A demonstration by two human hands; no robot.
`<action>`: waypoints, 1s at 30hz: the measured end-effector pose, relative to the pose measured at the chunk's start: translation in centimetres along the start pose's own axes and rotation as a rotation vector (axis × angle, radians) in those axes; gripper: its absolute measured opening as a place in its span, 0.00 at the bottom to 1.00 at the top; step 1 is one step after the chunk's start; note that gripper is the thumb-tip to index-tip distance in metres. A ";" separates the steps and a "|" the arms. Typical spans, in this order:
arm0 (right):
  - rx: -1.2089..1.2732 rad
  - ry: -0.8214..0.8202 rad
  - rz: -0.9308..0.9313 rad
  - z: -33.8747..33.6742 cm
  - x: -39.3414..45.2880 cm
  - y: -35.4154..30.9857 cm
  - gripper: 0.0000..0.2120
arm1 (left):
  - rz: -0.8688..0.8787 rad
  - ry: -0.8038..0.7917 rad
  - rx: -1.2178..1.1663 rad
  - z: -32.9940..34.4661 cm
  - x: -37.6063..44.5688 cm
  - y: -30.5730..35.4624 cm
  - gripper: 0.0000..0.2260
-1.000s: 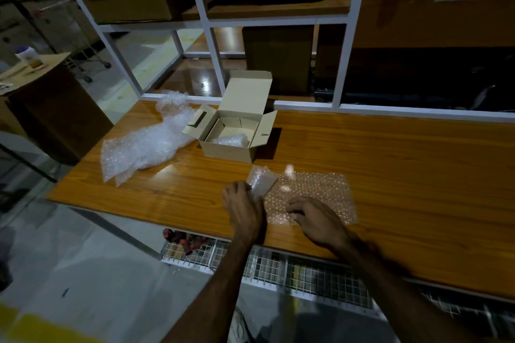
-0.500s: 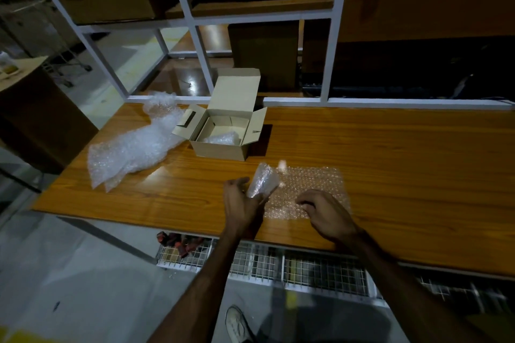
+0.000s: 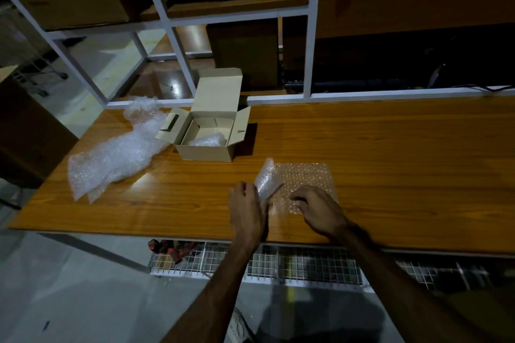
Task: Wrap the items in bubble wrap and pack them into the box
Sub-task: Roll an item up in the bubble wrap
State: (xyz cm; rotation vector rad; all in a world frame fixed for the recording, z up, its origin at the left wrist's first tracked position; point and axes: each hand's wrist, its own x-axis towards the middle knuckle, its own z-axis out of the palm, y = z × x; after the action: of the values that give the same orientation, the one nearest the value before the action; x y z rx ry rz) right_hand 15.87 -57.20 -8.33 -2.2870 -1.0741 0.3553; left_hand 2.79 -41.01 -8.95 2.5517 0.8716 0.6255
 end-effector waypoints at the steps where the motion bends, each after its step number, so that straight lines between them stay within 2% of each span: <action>1: 0.006 -0.004 0.008 0.0 0.0 0.0 0.14 | 0.036 0.005 -0.017 0.0 -0.2 -0.2 0.15; 4: 0.004 0.004 0.008 -0.2 0.0 0.0 0.13 | 0.055 -0.020 -0.150 -0.2 -0.2 -1.0 0.15; 8: -0.119 0.091 0.038 -0.3 -0.1 0.4 0.13 | -0.090 -0.147 -0.490 -1.6 1.4 -0.4 0.02; 9: -0.166 0.115 0.061 -0.3 -0.1 0.6 0.14 | -0.107 -0.203 -0.533 -2.1 1.9 -0.2 0.03; 11: -0.224 0.131 0.099 -0.3 -0.3 1.1 0.17 | -0.145 -0.392 -0.563 -2.9 2.9 -0.1 0.20; 12: -0.235 0.136 0.110 -0.4 -0.4 1.2 0.17 | -0.163 -0.482 -0.552 -3.0 3.3 -0.1 0.23; 15: -0.240 0.159 0.138 -0.6 -0.2 1.1 0.14 | -0.141 -0.607 -0.435 -2.8 4.1 0.0 0.22; 19: -0.315 0.240 0.257 -0.9 0.2 0.8 0.07 | -0.183 -0.644 -0.435 -2.7 3.7 1.3 0.20; 21: -0.372 0.273 0.368 -1.1 0.4 0.9 0.11 | -0.199 -0.630 -0.436 -2.6 3.4 1.9 0.17; 24: -0.336 0.285 0.504 -1.6 0.8 0.8 0.29 | -0.223 -0.641 -0.453 -2.9 3.3 2.2 0.16; 26: -0.274 0.264 0.598 -2.1 1.4 0.7 0.35 | -0.256 -0.655 -0.454 -3.2 3.3 2.1 0.16; 27: -0.251 0.243 0.647 -2.4 1.7 0.6 0.33 | -0.272 -0.657 -0.460 -3.2 3.3 2.0 0.16; 30: -0.251 0.230 0.715 -3.1 2.2 0.4 0.14 | -0.307 -0.652 -0.474 -3.5 3.3 2.1 0.16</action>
State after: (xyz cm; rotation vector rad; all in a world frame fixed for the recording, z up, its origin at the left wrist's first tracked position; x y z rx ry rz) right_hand 18.99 -56.90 -6.03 -2.8021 -0.1621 0.2248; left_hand 4.35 -39.79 -4.12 1.9388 0.7379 -0.0987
